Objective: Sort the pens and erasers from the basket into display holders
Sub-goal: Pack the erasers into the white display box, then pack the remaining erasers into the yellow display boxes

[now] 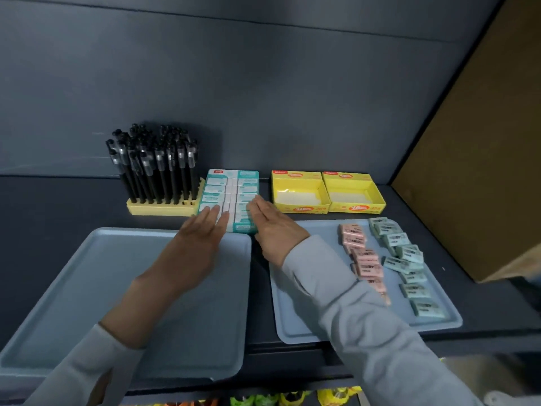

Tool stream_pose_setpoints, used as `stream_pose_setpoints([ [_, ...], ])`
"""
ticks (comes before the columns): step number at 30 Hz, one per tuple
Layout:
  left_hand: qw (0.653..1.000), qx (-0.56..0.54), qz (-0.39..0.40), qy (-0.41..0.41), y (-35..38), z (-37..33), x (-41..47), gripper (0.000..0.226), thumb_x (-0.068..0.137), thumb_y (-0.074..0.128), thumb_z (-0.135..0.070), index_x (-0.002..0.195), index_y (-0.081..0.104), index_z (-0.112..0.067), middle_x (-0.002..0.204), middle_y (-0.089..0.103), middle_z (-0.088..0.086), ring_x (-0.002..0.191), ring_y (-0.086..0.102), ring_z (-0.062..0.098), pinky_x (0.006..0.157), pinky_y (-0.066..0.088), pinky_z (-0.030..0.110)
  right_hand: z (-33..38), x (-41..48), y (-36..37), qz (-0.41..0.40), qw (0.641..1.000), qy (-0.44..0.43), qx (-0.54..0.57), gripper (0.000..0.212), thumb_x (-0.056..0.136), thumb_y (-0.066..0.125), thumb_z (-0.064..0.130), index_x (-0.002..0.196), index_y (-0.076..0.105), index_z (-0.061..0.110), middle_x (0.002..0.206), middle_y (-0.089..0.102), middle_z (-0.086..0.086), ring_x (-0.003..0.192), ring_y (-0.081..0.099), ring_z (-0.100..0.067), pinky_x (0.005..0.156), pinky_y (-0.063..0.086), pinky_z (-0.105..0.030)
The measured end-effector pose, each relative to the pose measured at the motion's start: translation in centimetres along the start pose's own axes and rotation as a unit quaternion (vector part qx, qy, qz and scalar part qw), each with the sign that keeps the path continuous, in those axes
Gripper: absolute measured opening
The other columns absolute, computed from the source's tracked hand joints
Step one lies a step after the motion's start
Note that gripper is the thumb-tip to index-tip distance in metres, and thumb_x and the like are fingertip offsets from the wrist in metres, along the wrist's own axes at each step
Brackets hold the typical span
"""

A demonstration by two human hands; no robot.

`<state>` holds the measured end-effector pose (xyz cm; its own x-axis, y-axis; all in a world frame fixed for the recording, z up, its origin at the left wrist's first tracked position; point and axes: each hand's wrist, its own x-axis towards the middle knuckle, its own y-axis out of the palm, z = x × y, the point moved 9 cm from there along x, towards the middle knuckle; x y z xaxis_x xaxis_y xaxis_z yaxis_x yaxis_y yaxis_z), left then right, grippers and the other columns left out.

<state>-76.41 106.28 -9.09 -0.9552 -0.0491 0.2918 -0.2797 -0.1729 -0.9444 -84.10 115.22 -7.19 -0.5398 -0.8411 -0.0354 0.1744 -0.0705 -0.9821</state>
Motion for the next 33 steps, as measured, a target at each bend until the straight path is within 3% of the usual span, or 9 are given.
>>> stream_pose_setpoints([
  [3, 0.995, -0.078, 0.004, -0.061, -1.9, -0.1, 1.3, 0.063, 0.069, 0.080, -0.004, 0.127, 0.056, 0.001, 0.126, 0.057, 0.026, 0.115, 0.055, 0.049, 0.090, 0.048, 0.061, -2.4, -3.6, -4.4, -0.040, 0.996, -0.003, 0.074, 0.067, 0.098, 0.050, 0.016, 0.154, 0.014, 0.019, 0.163, 0.008, -0.003, 0.148, 0.015, -0.020, 0.118, 0.018, -0.029],
  [6, 0.975, -0.210, -0.043, -0.063, -5.1, -4.2, 2.5, 0.052, 0.080, 0.074, -0.011, 0.128, 0.057, -0.007, 0.129, 0.056, 0.016, 0.119, 0.053, 0.037, 0.101, 0.043, 0.047, -7.2, -7.7, -7.6, -0.048, 0.995, 0.010, 0.092, 0.054, 0.090, 0.060, 0.006, 0.142, 0.047, 0.018, 0.144, 0.044, -0.007, 0.130, 0.045, -0.023, 0.106, 0.037, -0.031],
  [9, 0.957, -0.288, -0.031, -0.020, -7.3, -11.3, 3.6, 0.048, 0.088, 0.066, -0.031, 0.133, 0.052, -0.021, 0.133, 0.047, -0.001, 0.123, 0.044, 0.019, 0.106, 0.034, 0.032, -12.8, -10.7, -8.2, -0.038, 0.995, 0.067, 0.068, 0.040, 0.090, 0.055, 0.005, 0.123, 0.065, 0.026, 0.123, 0.062, -0.001, 0.111, 0.059, -0.023, 0.093, 0.047, -0.033],
  [12, 0.952, -0.305, 0.026, 0.031, -6.5, -19.2, 4.0, 0.068, 0.083, 0.061, -0.055, 0.140, 0.044, -0.022, 0.142, 0.038, -0.002, 0.131, 0.034, 0.018, 0.111, 0.030, 0.035, -15.5, -12.1, -7.3, -0.003, 0.995, 0.085, 0.051, 0.036, 0.092, 0.052, 0.006, 0.116, 0.069, 0.028, 0.120, 0.066, 0.000, 0.111, 0.058, -0.023, 0.092, 0.047, -0.034],
  [16, 0.963, -0.261, 0.013, 0.065, -4.8, -25.1, 4.6, 0.080, 0.075, 0.053, -0.070, 0.130, 0.053, -0.011, 0.138, 0.045, 0.010, 0.123, 0.043, 0.029, 0.104, 0.040, 0.045, -15.7, -12.4, -5.3, 0.044, 0.998, 0.050, 0.015, 0.039, 0.085, 0.055, 0.004, 0.114, 0.069, 0.028, 0.115, 0.067, -0.001, 0.112, 0.057, -0.022, 0.090, 0.044, -0.029],
  [23, 0.977, -0.215, 0.010, -0.010, -3.5, -24.1, 4.5, 0.057, 0.069, 0.076, -0.053, 0.111, 0.062, -0.018, 0.114, 0.057, 0.008, 0.096, 0.055, 0.030, 0.080, 0.052, 0.041, -15.3, -11.8, -4.6, 0.018, 1.000, 0.014, -0.006, 0.030, 0.086, 0.061, 0.012, 0.115, 0.067, 0.020, 0.114, 0.068, -0.007, 0.110, 0.058, -0.028, 0.087, 0.043, -0.030],
  [27, 0.985, -0.168, -0.017, -0.034, -3.5, -21.6, 3.1, 0.053, 0.061, 0.081, -0.051, 0.093, 0.063, -0.013, 0.092, 0.063, 0.007, 0.074, 0.057, 0.027, 0.069, 0.050, 0.038, -13.7, -11.2, -4.0, 0.011, 1.000, -0.017, -0.012, 0.023, 0.086, 0.066, 0.021, 0.108, 0.061, 0.021, 0.110, 0.064, -0.005, 0.105, 0.058, -0.030, 0.072, 0.032, -0.029],
  [30, 0.991, -0.114, -0.049, -0.048, -4.4, -20.6, 2.4, 0.034, 0.069, 0.060, -0.040, 0.087, 0.061, -0.012, 0.080, 0.063, 0.005, 0.065, 0.055, 0.025, 0.067, 0.042, 0.035, -12.6, -10.9, -3.7, 0.000, 0.999, -0.033, 0.017, 0.022, 0.085, 0.065, 0.020, 0.106, 0.060, 0.022, 0.108, 0.062, -0.005, 0.104, 0.056, -0.029, 0.074, 0.035, -0.031],
  [33, 0.984, -0.133, -0.048, -0.107, -4.3, -19.1, 2.0, 0.042, 0.065, 0.043, -0.029, 0.099, 0.058, -0.010, 0.083, 0.060, 0.008, 0.068, 0.054, 0.029, 0.066, 0.050, 0.038, -11.7, -10.8, -3.6, -0.009, 0.998, -0.040, 0.055, 0.024, 0.086, 0.065, 0.017, 0.110, 0.063, 0.019, 0.109, 0.065, -0.005, 0.107, 0.054, -0.025, 0.072, 0.029, -0.028],
])
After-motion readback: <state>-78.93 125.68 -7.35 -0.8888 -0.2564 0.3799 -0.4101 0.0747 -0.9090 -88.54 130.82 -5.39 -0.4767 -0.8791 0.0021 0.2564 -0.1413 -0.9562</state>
